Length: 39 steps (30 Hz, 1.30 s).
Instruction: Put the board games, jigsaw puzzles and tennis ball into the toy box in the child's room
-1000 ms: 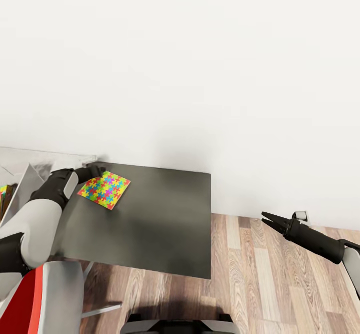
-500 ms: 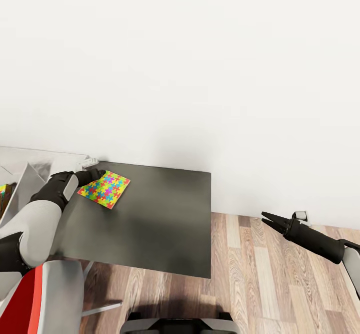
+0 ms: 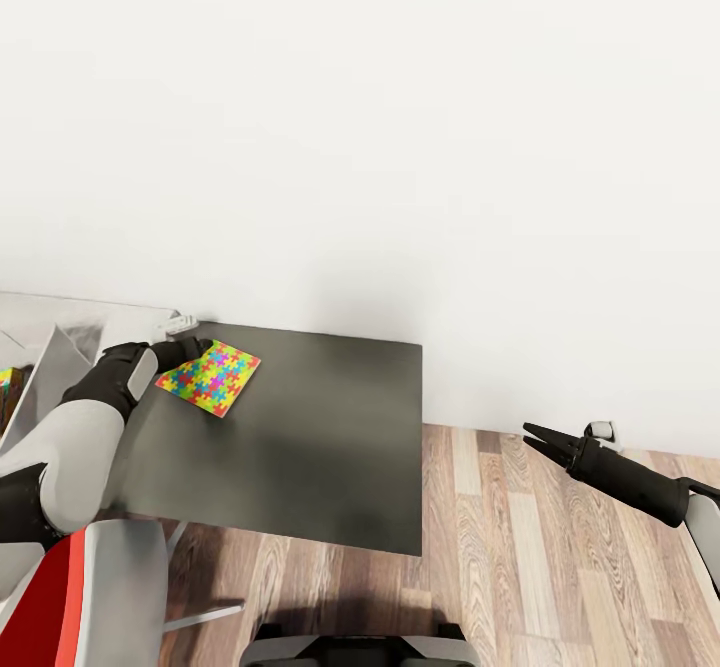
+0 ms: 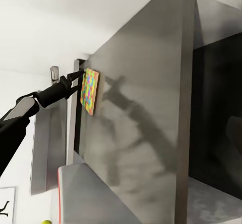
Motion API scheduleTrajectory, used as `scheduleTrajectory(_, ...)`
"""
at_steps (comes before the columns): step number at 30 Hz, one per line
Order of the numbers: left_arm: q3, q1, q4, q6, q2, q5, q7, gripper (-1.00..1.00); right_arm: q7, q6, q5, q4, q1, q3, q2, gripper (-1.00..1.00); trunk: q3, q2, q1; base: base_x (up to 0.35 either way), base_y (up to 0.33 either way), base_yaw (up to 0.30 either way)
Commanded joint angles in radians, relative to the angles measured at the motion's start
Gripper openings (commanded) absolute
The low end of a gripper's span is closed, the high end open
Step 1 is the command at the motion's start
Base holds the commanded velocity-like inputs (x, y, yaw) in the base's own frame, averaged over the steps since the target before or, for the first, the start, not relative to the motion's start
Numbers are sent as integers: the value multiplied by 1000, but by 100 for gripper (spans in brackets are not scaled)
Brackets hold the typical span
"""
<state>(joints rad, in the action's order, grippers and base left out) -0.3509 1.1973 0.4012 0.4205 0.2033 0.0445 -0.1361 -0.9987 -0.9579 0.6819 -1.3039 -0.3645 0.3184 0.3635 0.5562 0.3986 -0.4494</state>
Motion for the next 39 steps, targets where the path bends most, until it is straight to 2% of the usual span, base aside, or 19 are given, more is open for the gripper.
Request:
scheduleTrajectory(1, -6, 1, 1, 6, -1, 6, -6, 100, -3, -4, -1, 0, -1, 1, 0, 100, 1, 1, -1, -16, 0, 0)
scheduleTrajectory(22, -6, 1, 1, 9, -1, 6, -7, 100, -4, -4, -1, 0, -1, 1, 0, 100, 1, 1, -1, -30, -102, 0)
scheduleTrajectory(39, -5, 0, 1, 10, -2, 6, -7, 100, 0, -4, 2, 1, -1, 1, 0, 100, 1, 1, -1, -111, -233, 0)
